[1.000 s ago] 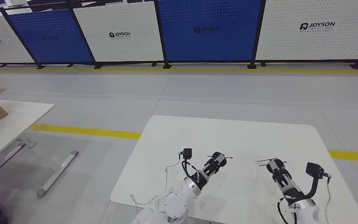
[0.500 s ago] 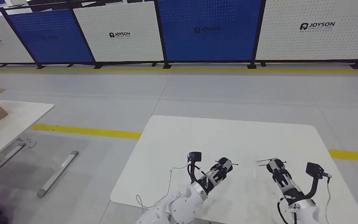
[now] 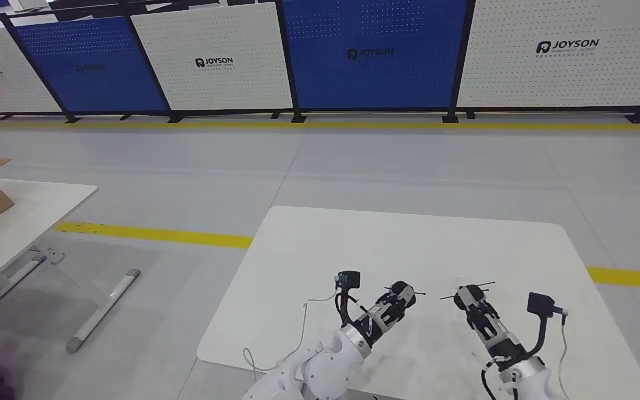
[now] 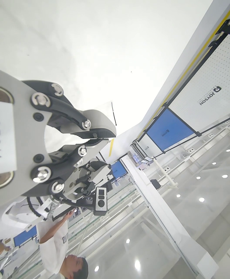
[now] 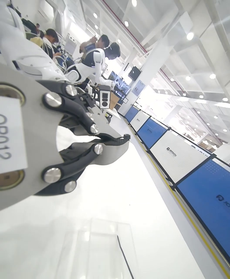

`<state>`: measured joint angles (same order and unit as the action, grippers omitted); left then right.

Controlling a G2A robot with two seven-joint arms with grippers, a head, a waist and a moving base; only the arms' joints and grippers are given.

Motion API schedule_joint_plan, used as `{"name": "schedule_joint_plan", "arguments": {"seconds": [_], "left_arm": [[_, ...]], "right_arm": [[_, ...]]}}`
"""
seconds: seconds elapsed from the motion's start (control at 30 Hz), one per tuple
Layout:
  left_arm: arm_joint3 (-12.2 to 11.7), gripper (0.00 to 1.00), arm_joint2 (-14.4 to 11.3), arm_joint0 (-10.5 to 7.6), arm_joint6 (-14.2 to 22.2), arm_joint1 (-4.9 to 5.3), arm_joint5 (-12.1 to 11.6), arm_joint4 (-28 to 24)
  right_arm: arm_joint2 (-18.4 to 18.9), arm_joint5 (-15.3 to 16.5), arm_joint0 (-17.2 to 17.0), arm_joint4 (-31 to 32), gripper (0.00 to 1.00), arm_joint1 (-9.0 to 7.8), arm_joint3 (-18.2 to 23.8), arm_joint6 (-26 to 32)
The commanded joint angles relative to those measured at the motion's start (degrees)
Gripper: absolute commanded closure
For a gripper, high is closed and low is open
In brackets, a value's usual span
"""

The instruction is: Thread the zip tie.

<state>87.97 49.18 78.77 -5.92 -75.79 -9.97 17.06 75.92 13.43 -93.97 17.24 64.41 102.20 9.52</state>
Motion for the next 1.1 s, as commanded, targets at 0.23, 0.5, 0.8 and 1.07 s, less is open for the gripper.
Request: {"name": "schedule_joint_plan", "arguments": {"seconds": [0.23,0.5,0.8,1.07], "left_arm": [[0.0,1.00,0.0,0.00,0.0,0.00,0.0,0.0],[0.0,1.00,0.0,0.00,0.0,0.00,0.0,0.0],[0.0,1.00,0.0,0.00,0.0,0.00,0.0,0.0],[0.0,1.00,0.0,0.00,0.0,0.00,0.0,0.0]], "right_arm": [[0.0,-0.1,0.0,0.0,1.00,0.00,-0.1,0.2],[-2.4,0.9,0.9,0.8,1.00,0.67,-2.0,-3.4],[-3.9,1.3,1.7,0.8,1.00,1.13,-3.5,-5.8],[-4.4,0.2,2.5,1.2,1.00,1.43,-3.9,-6.0]]}}
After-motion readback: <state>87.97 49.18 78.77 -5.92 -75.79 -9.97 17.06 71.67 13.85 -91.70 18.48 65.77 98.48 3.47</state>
